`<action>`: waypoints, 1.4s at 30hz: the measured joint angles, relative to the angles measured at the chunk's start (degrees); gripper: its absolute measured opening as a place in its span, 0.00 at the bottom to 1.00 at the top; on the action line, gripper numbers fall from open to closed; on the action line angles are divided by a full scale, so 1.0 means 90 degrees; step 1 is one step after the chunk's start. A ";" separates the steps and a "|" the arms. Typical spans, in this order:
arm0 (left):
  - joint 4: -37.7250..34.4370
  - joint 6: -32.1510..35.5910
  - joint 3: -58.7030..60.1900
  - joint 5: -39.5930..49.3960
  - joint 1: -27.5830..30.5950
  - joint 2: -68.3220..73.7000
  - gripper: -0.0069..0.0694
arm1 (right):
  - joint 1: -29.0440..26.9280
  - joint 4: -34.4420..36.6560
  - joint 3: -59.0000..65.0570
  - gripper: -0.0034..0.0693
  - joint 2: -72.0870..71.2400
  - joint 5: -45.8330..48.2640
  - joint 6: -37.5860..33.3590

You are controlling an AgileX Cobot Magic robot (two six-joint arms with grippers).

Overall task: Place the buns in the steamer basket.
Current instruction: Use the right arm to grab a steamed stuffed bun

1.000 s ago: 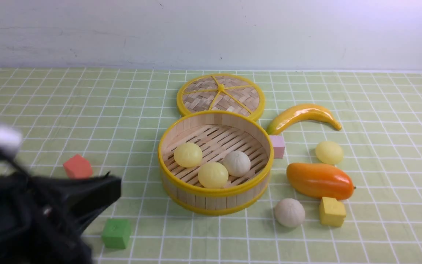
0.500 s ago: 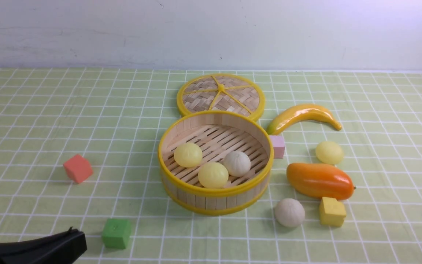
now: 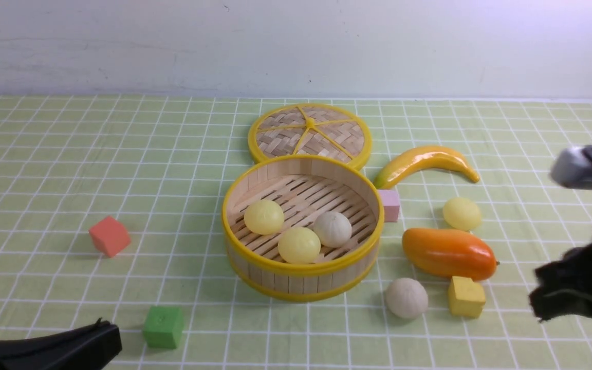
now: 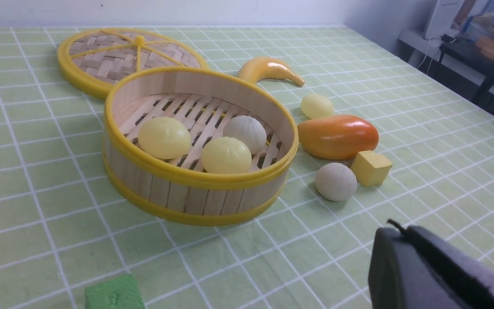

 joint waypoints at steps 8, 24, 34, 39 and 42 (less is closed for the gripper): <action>0.0000 0.0000 0.0005 0.0000 0.0000 0.0000 0.07 | 0.1252 -0.1139 -0.1166 0.16 0.2128 -0.0351 0.0531; 0.0000 0.0000 0.0005 0.0000 0.0000 0.0000 0.07 | 0.1314 -0.1348 -0.2064 0.49 0.3713 -0.1176 0.0902; 0.0000 0.0000 0.0005 0.0000 0.0000 0.0000 0.08 | 0.1314 -0.1486 -0.2064 0.35 0.4015 -0.1432 0.0952; 0.0000 0.0000 0.0005 0.0000 0.0000 0.0000 0.09 | 0.1314 -0.1491 -0.2071 0.14 0.4015 -0.1230 0.0952; 0.0000 0.0000 0.0005 0.0000 0.0000 0.0000 0.09 | 0.1314 -0.1498 -0.2071 0.06 0.4000 -0.1127 0.0952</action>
